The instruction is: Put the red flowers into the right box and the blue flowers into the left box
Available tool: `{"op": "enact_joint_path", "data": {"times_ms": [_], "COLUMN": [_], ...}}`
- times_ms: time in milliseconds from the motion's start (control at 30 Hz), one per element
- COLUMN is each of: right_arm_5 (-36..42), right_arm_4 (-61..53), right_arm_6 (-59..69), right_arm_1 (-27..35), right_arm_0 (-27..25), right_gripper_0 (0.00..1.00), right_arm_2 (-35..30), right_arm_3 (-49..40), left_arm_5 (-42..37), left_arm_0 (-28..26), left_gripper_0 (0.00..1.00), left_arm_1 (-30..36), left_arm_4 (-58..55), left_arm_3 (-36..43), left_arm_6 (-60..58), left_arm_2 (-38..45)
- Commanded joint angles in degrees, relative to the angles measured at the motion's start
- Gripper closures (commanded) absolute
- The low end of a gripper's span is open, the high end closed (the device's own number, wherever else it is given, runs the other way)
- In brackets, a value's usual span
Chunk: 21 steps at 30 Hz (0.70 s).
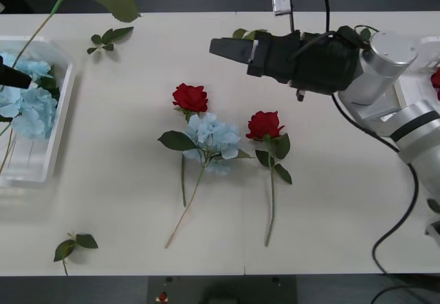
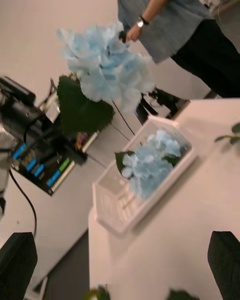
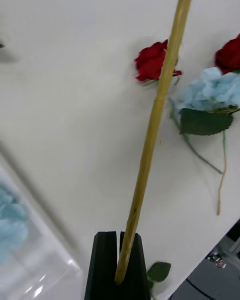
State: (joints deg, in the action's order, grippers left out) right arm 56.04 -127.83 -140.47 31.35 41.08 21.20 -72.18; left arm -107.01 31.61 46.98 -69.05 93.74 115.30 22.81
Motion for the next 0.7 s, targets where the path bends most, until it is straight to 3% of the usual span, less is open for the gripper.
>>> {"op": "enact_joint_path", "data": {"times_ms": [33, 267, 700], "right_arm_5": [4.69, 12.43, 14.71], "right_arm_4": [0.74, 13.31, 42.05], "right_arm_6": [2.22, 17.07, 53.81], "right_arm_1": [8.28, 15.67, 23.75], "right_arm_0": [2.25, 2.43, -4.25], "right_gripper_0": [0.00, 0.00, 0.00], "right_arm_2": [-0.37, -1.86, -0.99], "right_arm_3": [-1.30, -3.32, -25.20], "left_arm_5": [1.89, 2.42, 3.74], "left_arm_0": [-2.43, -5.51, -12.71], "left_gripper_0": [1.00, 1.00, 1.00], "left_arm_1": [7.07, 10.77, 13.05], "left_arm_4": [3.48, 11.04, 22.64], "left_arm_3": [0.92, 0.83, 0.83], "left_arm_6": [-2.18, -3.67, -10.71], "left_arm_2": [0.04, 0.04, -0.14]}}
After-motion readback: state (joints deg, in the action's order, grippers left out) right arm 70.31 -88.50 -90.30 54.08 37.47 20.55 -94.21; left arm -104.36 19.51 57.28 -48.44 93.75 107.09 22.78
